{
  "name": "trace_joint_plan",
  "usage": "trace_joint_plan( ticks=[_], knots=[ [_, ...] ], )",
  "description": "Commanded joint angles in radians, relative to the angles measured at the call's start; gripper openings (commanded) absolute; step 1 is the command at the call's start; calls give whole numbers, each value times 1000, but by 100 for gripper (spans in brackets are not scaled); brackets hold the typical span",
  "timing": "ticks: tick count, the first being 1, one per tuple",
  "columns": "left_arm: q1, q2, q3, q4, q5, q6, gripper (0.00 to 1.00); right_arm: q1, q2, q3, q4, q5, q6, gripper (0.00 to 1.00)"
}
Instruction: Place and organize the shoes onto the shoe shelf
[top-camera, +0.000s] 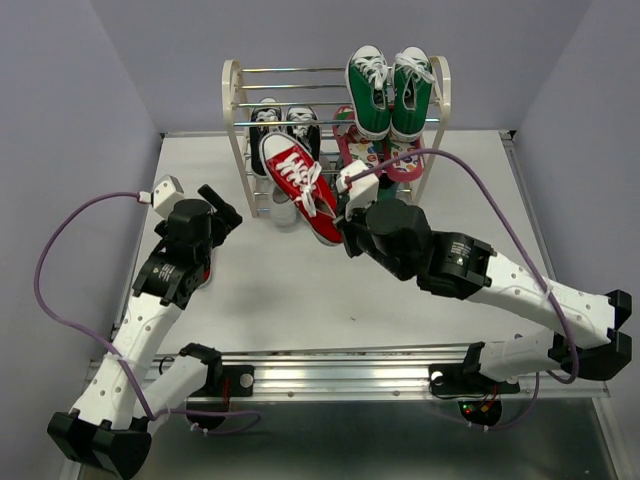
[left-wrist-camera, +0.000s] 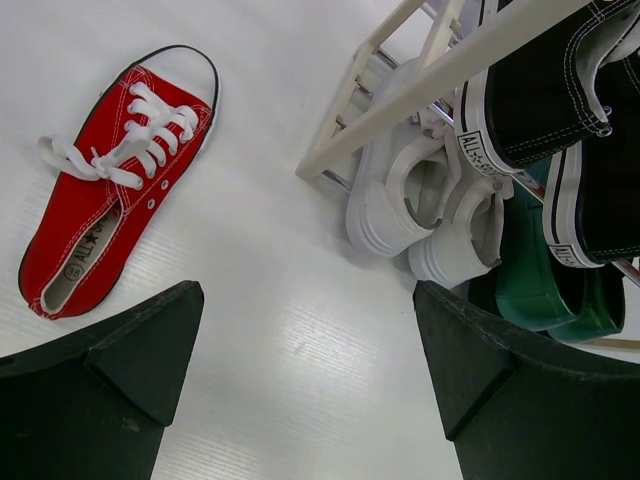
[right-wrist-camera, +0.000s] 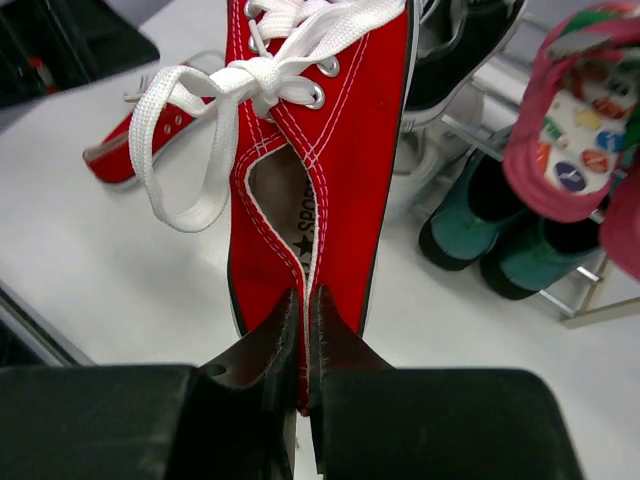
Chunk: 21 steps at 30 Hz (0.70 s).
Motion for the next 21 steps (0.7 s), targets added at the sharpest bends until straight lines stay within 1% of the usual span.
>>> trace_joint_plan(
  ticks=[1, 2, 3, 4, 6, 7, 9, 11, 13, 18, 21],
  knots=[
    [5, -2, -8, 41, -9, -3, 99, 2, 30, 204, 133, 166, -82, 1],
    [5, 3, -5, 41, 11, 2, 99, 2, 52, 274, 133, 188, -95, 1],
    [5, 9, -8, 47, 20, 6, 99, -7, 96, 308, 133, 197, -128, 1],
    [5, 12, -17, 60, 17, 9, 99, -36, 122, 384, 132, 215, -130, 1],
    [5, 21, -14, 59, 19, 3, 99, -83, 171, 461, 133, 231, -139, 1],
    [5, 31, -2, 53, 26, 5, 99, -109, 223, 498, 133, 241, -132, 1],
    [5, 38, 3, 58, 33, 16, 99, -217, 300, 592, 132, 254, -126, 1],
    [5, 40, 5, 59, 26, 14, 99, -254, 349, 638, 130, 217, -129, 1],
    [7, 40, 2, 65, 28, 14, 99, -277, 430, 705, 132, 214, -125, 1],
    [7, 43, -4, 70, 22, 11, 99, -343, 561, 851, 127, 208, -130, 1],
    [7, 51, -1, 67, 16, 11, 99, -357, 583, 887, 127, 200, -100, 1]
  ],
)
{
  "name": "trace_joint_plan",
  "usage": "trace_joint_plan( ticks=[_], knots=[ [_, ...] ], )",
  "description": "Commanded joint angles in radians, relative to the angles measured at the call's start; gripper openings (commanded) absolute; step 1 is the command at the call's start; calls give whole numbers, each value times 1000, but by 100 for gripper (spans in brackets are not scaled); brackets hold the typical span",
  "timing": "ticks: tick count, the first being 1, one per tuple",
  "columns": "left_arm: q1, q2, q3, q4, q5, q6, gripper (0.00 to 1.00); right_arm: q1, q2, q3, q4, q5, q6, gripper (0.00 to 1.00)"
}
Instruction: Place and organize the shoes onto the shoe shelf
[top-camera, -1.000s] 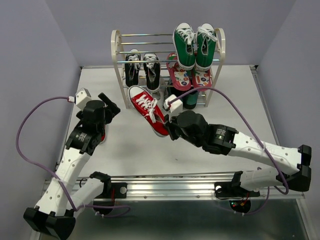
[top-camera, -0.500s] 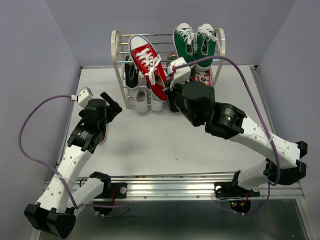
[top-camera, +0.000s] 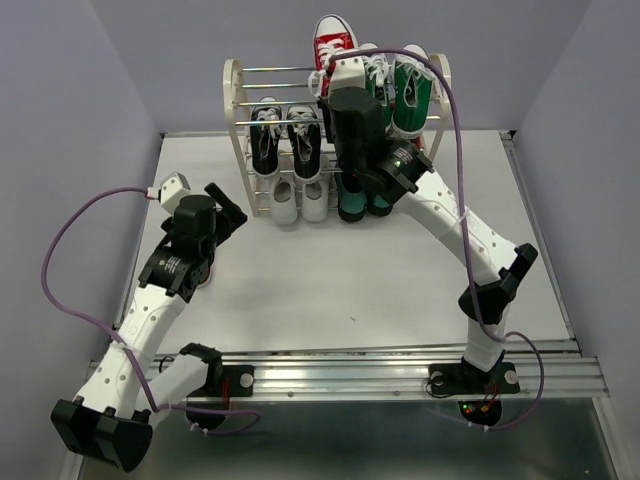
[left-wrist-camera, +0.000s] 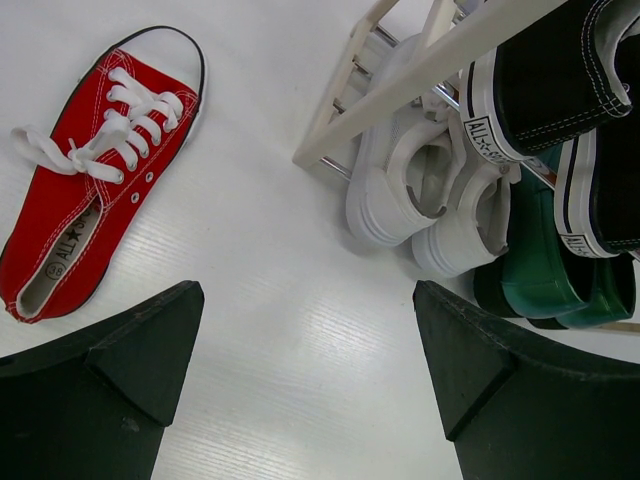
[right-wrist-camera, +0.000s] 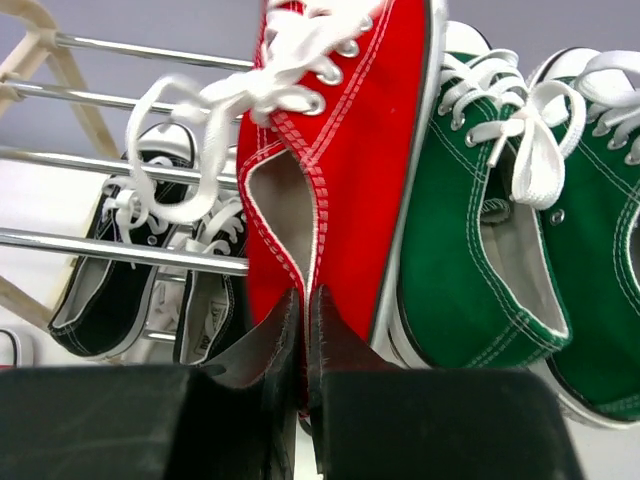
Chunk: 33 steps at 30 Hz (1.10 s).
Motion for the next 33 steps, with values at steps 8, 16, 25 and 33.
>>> trace_joint_plan(
  ticks=[8, 16, 25, 33],
  knots=[
    [8, 20, 16, 39, -14, 13, 99, -42, -8, 98, 111, -79, 125, 1],
    [8, 20, 22, 30, -21, 14, 99, -42, 15, 124, 111, -18, 189, 1],
    [13, 36, 28, 7, -36, 5, 99, -42, 24, 112, 108, -1, 226, 20],
    [16, 54, 19, -2, -56, -32, 99, -42, 24, 113, 106, -64, 234, 53]
  ],
)
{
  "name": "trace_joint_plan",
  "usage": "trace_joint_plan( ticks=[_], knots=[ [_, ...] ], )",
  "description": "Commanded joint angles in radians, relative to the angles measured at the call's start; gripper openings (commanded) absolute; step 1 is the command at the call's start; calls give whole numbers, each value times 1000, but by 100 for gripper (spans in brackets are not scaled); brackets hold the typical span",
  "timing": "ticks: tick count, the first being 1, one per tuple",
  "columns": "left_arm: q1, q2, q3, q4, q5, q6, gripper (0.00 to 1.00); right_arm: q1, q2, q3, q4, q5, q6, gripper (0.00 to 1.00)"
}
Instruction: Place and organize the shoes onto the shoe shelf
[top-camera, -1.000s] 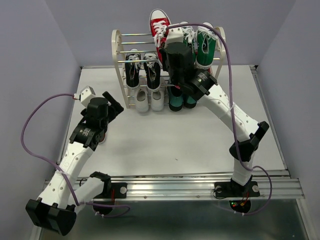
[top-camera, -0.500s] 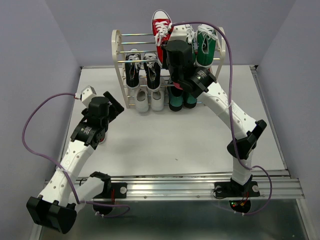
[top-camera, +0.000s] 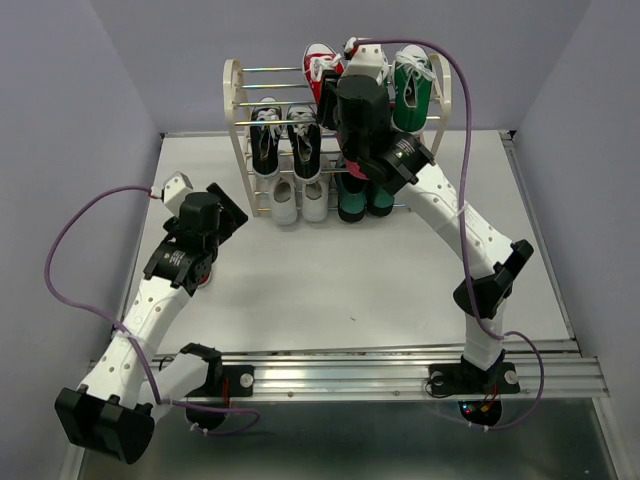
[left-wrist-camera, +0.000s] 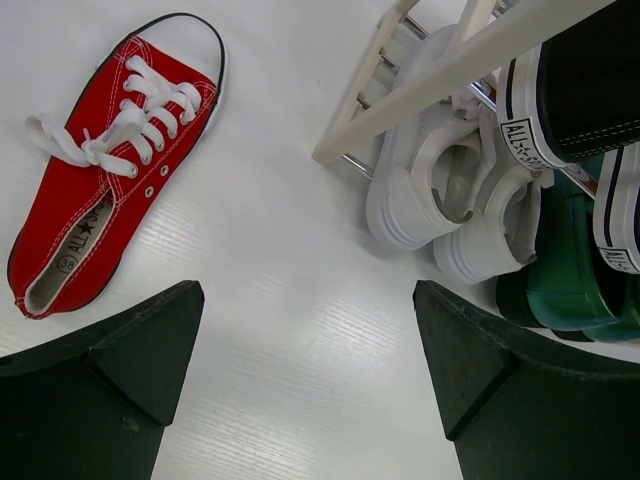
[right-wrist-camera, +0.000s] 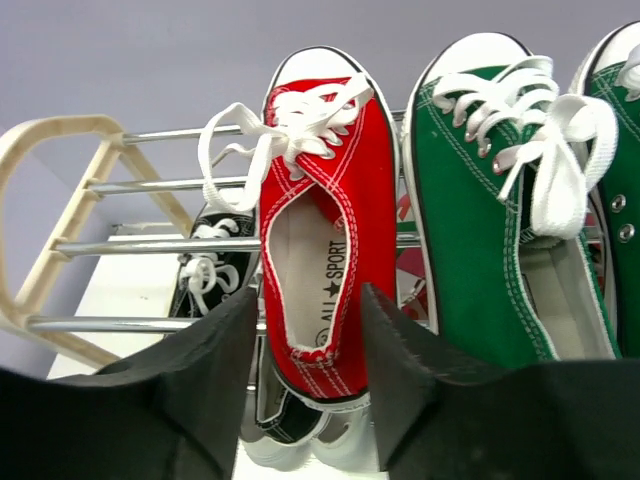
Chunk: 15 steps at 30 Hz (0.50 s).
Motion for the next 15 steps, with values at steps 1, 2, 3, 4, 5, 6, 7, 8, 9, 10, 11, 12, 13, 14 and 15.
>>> trace_joint_plan(
  ticks=[1, 2, 3, 4, 5, 6, 7, 8, 9, 10, 11, 12, 13, 14, 15],
  knots=[
    [10, 12, 19, 1, -41, -29, 99, -2, -28, 43, 60, -45, 18, 54],
    [14, 17, 21, -5, -46, -37, 99, -2, -28, 46, 60, -65, 18, 56],
    [14, 26, 22, -10, -49, -42, 99, -2, -28, 49, 60, -73, 17, 59],
    [16, 31, 22, -19, -57, -51, 99, -2, -31, 55, 58, -84, 17, 61],
    [19, 34, 22, -25, -64, -57, 99, -2, -34, 58, 60, -98, 12, 63],
    [23, 43, 19, -30, -87, -63, 99, -2, -46, 61, 60, -130, 4, 67],
    [27, 48, 1, -25, -101, -78, 99, -2, -54, 60, 60, -142, -6, 90],
    [34, 58, -7, -21, -109, -81, 99, -2, -66, 53, 60, -157, -14, 100],
    [63, 84, -13, -16, -104, -83, 99, -2, -94, 43, 60, -182, -20, 100],
    [79, 98, -22, -14, -100, -89, 99, -2, -109, 34, 58, -193, -37, 100],
    [94, 115, -27, -13, -95, -95, 99, -2, -126, 24, 60, -200, -45, 100],
    [109, 132, -31, -10, -89, -104, 99, -2, -143, 1, 60, -211, -54, 100],
    [144, 162, -30, -8, -71, -109, 99, -2, -184, -15, 60, -232, -69, 100],
    [160, 179, -30, -7, -46, -115, 99, -2, -207, -32, 63, -242, -77, 100],
    [168, 192, -28, -1, -50, -120, 99, -2, -232, -83, 65, -259, -82, 100]
  ],
)
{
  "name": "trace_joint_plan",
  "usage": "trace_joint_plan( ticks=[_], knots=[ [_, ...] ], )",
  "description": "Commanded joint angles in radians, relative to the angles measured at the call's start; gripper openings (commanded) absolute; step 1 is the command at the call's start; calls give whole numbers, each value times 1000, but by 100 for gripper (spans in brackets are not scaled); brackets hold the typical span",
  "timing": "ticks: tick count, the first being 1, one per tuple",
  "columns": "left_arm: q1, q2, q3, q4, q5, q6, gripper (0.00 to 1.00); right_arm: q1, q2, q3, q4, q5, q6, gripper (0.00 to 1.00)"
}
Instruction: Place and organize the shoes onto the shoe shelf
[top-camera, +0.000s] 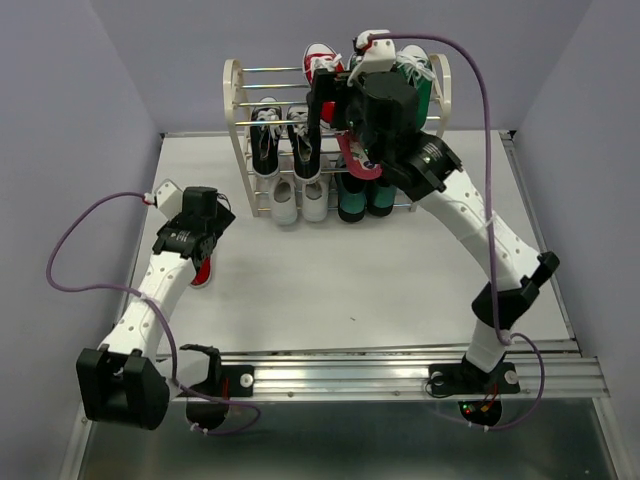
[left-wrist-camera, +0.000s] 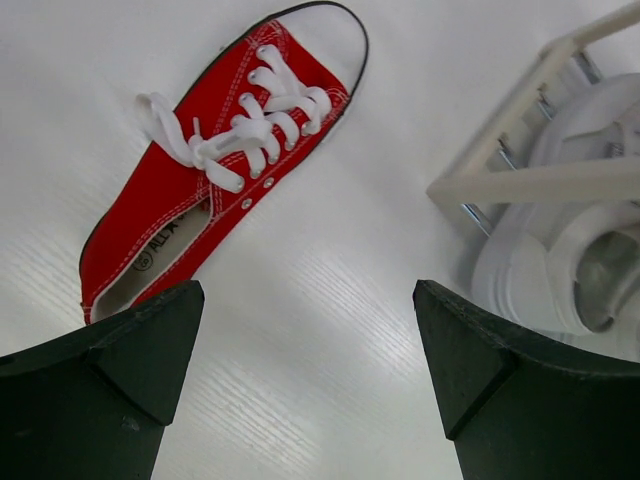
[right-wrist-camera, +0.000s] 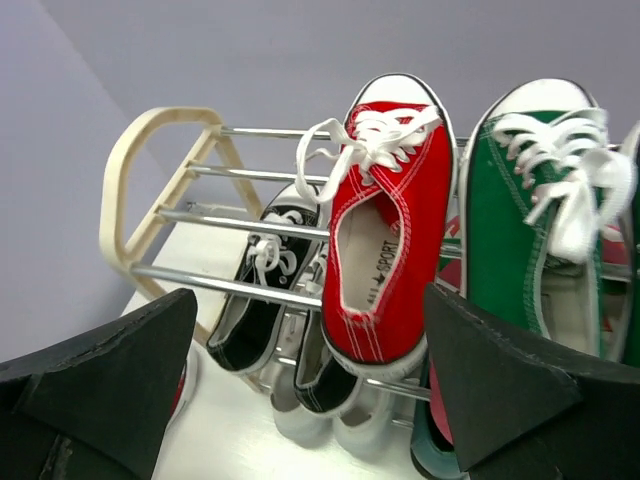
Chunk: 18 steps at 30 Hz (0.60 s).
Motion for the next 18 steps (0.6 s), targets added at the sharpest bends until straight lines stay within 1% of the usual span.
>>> trace_joint_plan(
  ticks=[1, 3, 4, 6, 7, 9, 10, 11, 12, 14, 15, 16, 17, 18],
  knots=[
    [57, 67, -16, 24, -7, -42, 99, -2, -197, -81, 63, -77, -54, 100],
    [61, 90, -27, 34, -27, -64, 99, -2, -249, -146, 67, -92, -61, 100],
    [63, 112, -47, 51, -35, -68, 99, -2, -277, -221, 70, -97, -65, 100],
    [75, 141, -67, 55, -85, -93, 99, -2, -360, -308, 80, -97, -68, 100],
    [80, 176, -74, 60, -96, -107, 99, -2, -390, -412, 105, -97, -73, 100],
    [87, 217, -87, 80, -133, -105, 99, -2, -475, -521, 128, -70, -68, 100],
    [90, 265, -87, 89, -139, -102, 99, -2, -501, -572, 142, -62, -58, 100],
    [92, 292, -78, 103, -144, -96, 99, -2, -528, -670, 149, -48, -41, 100],
    [94, 344, -70, 106, -142, -96, 98, -2, -577, -715, 158, -19, -29, 100],
    [94, 394, -42, 109, -139, -84, 84, -2, -620, -808, 165, 5, 13, 100],
    [94, 412, -32, 101, -132, -85, 72, -2, -640, -832, 166, 18, 25, 100],
    [94, 444, -22, 95, -127, -84, 43, -2, -677, -855, 165, 39, 51, 100],
    [94, 452, -15, 94, -120, -84, 24, -2, -696, -876, 166, 47, 59, 100],
    [94, 455, -15, 95, -109, -82, 8, -2, -711, -911, 168, 65, 68, 100]
  ],
)
